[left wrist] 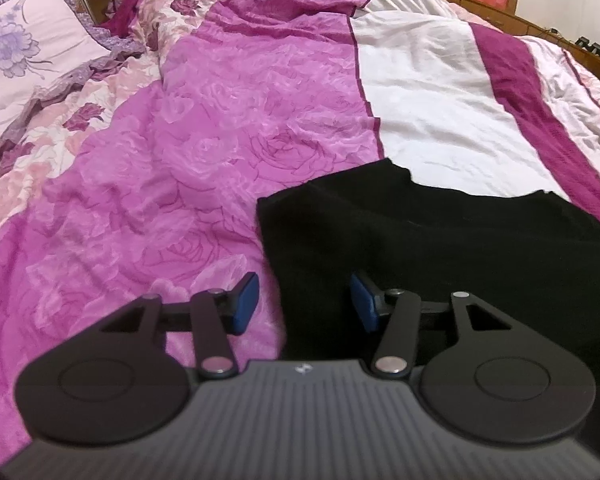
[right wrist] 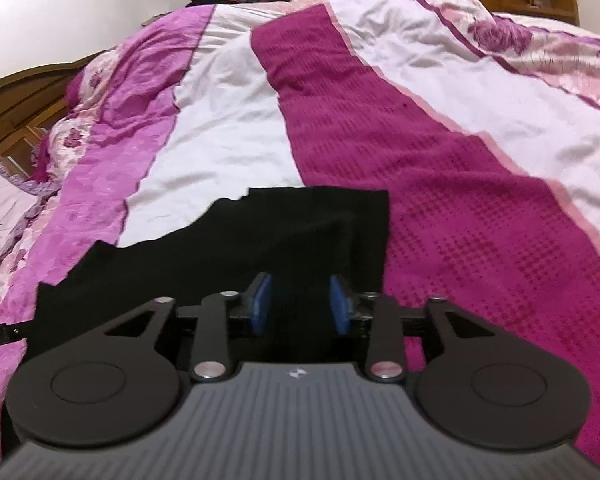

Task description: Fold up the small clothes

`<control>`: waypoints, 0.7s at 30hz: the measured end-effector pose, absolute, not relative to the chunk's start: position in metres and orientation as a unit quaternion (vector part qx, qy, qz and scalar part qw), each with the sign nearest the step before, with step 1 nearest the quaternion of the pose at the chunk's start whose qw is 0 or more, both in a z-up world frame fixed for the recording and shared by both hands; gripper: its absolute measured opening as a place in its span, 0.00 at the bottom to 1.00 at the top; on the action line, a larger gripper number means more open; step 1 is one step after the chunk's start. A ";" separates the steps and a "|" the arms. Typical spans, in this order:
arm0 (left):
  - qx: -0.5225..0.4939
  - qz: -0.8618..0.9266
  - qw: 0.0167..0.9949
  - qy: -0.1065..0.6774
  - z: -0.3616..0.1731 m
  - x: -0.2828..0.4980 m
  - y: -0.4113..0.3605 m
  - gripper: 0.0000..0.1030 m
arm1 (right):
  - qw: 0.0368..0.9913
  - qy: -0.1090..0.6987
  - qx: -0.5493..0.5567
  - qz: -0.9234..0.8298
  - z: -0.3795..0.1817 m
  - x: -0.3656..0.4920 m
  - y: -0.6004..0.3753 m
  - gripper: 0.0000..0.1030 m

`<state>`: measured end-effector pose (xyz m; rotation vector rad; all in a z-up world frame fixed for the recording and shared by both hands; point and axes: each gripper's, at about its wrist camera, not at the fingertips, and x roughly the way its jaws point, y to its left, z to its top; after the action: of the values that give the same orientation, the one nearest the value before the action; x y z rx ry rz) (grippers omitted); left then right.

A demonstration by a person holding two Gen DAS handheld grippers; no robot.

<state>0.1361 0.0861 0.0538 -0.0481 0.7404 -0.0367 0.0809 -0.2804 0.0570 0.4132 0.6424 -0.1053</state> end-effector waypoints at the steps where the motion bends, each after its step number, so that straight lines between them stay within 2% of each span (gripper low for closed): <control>1: -0.023 -0.021 0.931 0.363 0.056 0.131 0.087 0.52 | 0.927 0.313 0.202 -0.047 0.062 0.075 -0.279 0.42; 11: -0.009 -0.032 0.929 0.369 0.086 0.076 0.089 0.52 | 0.928 0.313 0.204 -0.007 0.088 0.011 -0.256 0.45; 21: -0.029 -0.047 0.921 0.386 0.091 0.020 0.089 0.52 | 0.918 0.329 0.220 0.011 0.094 -0.047 -0.245 0.46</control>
<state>0.0198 0.0889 0.0914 -0.0590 0.7927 -0.0964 -0.0470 -0.2450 0.0937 0.4521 0.6771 0.0221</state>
